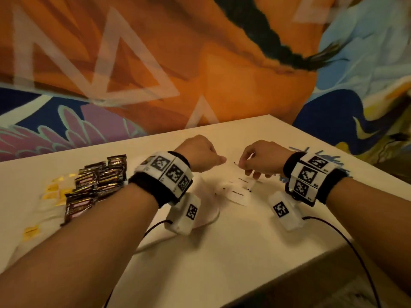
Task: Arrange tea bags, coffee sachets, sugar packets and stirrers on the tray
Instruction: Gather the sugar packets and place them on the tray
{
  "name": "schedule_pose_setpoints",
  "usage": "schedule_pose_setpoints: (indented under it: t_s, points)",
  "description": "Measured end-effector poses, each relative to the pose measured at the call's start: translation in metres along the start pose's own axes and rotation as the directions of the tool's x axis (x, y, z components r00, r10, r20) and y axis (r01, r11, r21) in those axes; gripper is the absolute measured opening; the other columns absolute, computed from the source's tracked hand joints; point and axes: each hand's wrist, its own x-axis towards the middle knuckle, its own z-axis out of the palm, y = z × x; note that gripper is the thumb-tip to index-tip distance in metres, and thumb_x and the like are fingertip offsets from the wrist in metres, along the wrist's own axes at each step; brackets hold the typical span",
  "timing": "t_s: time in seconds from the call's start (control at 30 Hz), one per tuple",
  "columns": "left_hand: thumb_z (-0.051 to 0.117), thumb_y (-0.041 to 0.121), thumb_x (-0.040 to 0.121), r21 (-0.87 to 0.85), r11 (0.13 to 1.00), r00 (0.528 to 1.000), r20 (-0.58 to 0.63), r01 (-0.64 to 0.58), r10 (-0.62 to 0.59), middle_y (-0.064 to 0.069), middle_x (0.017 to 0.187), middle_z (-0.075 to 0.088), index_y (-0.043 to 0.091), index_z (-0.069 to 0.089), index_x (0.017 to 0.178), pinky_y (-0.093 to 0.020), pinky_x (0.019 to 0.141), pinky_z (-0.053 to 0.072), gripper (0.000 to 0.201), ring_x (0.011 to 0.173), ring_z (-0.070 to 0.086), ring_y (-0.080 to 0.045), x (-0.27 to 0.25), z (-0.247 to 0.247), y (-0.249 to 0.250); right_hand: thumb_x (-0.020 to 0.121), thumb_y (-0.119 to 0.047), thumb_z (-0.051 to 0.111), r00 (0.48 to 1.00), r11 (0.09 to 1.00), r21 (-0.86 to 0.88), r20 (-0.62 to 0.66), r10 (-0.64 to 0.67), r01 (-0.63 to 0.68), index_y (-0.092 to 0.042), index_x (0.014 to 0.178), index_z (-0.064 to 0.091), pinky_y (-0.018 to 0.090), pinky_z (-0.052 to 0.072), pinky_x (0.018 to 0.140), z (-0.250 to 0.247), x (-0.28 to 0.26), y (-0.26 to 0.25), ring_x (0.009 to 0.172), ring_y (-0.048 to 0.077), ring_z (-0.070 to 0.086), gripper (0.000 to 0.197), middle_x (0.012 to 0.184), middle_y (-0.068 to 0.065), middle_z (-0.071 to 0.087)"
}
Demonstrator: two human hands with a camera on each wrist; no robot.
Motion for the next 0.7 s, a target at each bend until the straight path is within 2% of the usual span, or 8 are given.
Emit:
schedule_pose_setpoints:
  t_s: [0.1,0.17,0.23,0.27,0.37,0.53,0.7]
  points:
    - [0.063,0.049,0.085,0.308,0.951,0.991,0.130,-0.025,-0.016,-0.006,0.123,0.061,0.011,0.059,0.122,-0.031,0.081,0.046,0.053,0.108,0.058,-0.024,0.013,0.040,0.023,0.092,-0.026,0.057,1.000,1.000,-0.009,-0.017,0.018,-0.019,-0.017,0.095,0.066,0.024,0.048,0.054,-0.003,-0.006,0.015,0.071,0.012,0.067,0.013,0.081,-0.003,0.071]
    - [0.066,0.049,0.084,0.428,0.899,0.975,0.222,-0.095,-0.002,-0.006,0.137,0.052,0.012,0.045,0.138,-0.033,0.094,0.043,0.069,0.122,0.051,-0.024,0.020,0.061,0.033,0.093,-0.025,0.056,1.000,1.000,-0.011,-0.006,0.023,-0.023,-0.017,0.095,0.066,0.023,0.047,0.053,-0.005,-0.009,0.025,0.071,0.013,0.067,0.013,0.081,-0.003,0.071]
    - [0.068,0.048,0.082,0.508,0.847,0.952,0.305,-0.155,-0.008,-0.005,0.147,0.041,0.015,0.030,0.148,-0.033,0.104,0.037,0.083,0.132,0.042,-0.024,0.024,0.074,0.041,0.093,-0.025,0.055,1.000,1.000,-0.012,0.003,0.028,-0.028,-0.017,0.095,0.065,0.022,0.049,0.053,-0.007,-0.010,0.035,0.070,0.012,0.067,0.013,0.082,-0.003,0.071]
    - [0.069,0.047,0.082,0.536,0.825,0.944,0.330,-0.177,-0.012,-0.004,0.147,0.042,0.016,0.031,0.148,-0.033,0.104,0.037,0.082,0.132,0.042,-0.024,0.025,0.078,0.045,0.093,-0.025,0.055,1.000,1.000,-0.009,0.007,0.028,-0.028,-0.017,0.096,0.065,0.022,0.049,0.054,-0.008,-0.010,0.040,0.070,0.012,0.067,0.013,0.082,-0.003,0.071]
    - [0.070,0.046,0.081,0.573,0.794,0.935,0.355,-0.201,-0.019,-0.003,0.133,0.054,0.016,0.048,0.137,-0.033,0.093,0.044,0.067,0.119,0.053,-0.024,0.029,0.084,0.051,0.094,-0.026,0.055,1.000,1.000,0.001,0.022,0.021,-0.021,-0.017,0.098,0.065,0.023,0.048,0.052,-0.011,-0.010,0.053,0.069,0.011,0.067,0.013,0.081,-0.003,0.071]
    - [0.073,0.042,0.080,0.569,0.807,0.960,0.280,-0.158,-0.010,-0.006,0.118,0.060,0.013,0.055,0.120,-0.031,0.077,0.045,0.053,0.105,0.058,-0.025,0.029,0.086,0.053,0.093,-0.028,0.057,0.999,0.999,0.040,0.031,0.029,-0.030,-0.016,0.098,0.065,0.022,0.047,0.051,-0.012,-0.008,0.067,0.070,0.011,0.067,0.015,0.082,-0.003,0.071]
    - [0.074,0.034,0.081,0.510,0.858,0.970,0.233,-0.063,-0.067,-0.008,0.127,0.055,0.013,0.043,0.133,-0.033,0.085,0.046,0.064,0.112,0.055,-0.027,0.026,0.088,0.050,0.094,-0.027,0.057,0.999,0.999,0.048,0.049,0.014,-0.016,-0.016,0.100,0.065,0.022,0.049,0.054,-0.010,-0.007,0.066,0.072,0.011,0.068,0.015,0.085,-0.003,0.072]
